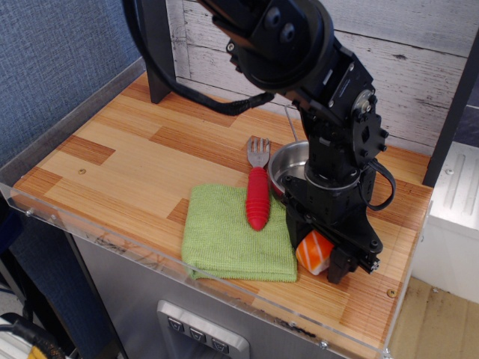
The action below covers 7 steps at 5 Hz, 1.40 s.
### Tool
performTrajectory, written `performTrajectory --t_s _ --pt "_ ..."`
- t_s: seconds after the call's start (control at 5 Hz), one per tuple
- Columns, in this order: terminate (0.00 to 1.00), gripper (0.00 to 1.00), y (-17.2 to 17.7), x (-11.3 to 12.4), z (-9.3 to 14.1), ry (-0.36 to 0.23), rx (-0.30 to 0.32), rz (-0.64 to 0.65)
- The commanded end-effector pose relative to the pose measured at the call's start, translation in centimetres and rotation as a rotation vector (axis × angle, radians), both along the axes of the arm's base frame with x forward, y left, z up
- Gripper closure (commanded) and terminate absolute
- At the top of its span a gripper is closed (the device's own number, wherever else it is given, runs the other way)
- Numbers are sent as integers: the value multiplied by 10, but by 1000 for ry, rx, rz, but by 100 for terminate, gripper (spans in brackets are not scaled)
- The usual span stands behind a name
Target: Move the sushi to the opposite corner, on the other side of the green rag.
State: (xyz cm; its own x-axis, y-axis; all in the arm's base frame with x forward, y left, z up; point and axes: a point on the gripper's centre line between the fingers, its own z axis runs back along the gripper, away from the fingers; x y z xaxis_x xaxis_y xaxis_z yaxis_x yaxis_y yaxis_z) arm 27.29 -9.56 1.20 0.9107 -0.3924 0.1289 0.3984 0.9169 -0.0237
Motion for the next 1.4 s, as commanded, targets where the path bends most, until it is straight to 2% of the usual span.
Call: performTrajectory --t_s 0.0,0.2,0.6,0.8,1.2 --pt "0 100 2 5 17 -68 -18 6" --pt "0 100 1 7 33 -73 -55 21" --pt "0 100 -11 11 97 -136 -96 21" --pt "0 100 5 14 128 -179 -52 89" --pt "0 100 69 19 168 -231 -65 313"
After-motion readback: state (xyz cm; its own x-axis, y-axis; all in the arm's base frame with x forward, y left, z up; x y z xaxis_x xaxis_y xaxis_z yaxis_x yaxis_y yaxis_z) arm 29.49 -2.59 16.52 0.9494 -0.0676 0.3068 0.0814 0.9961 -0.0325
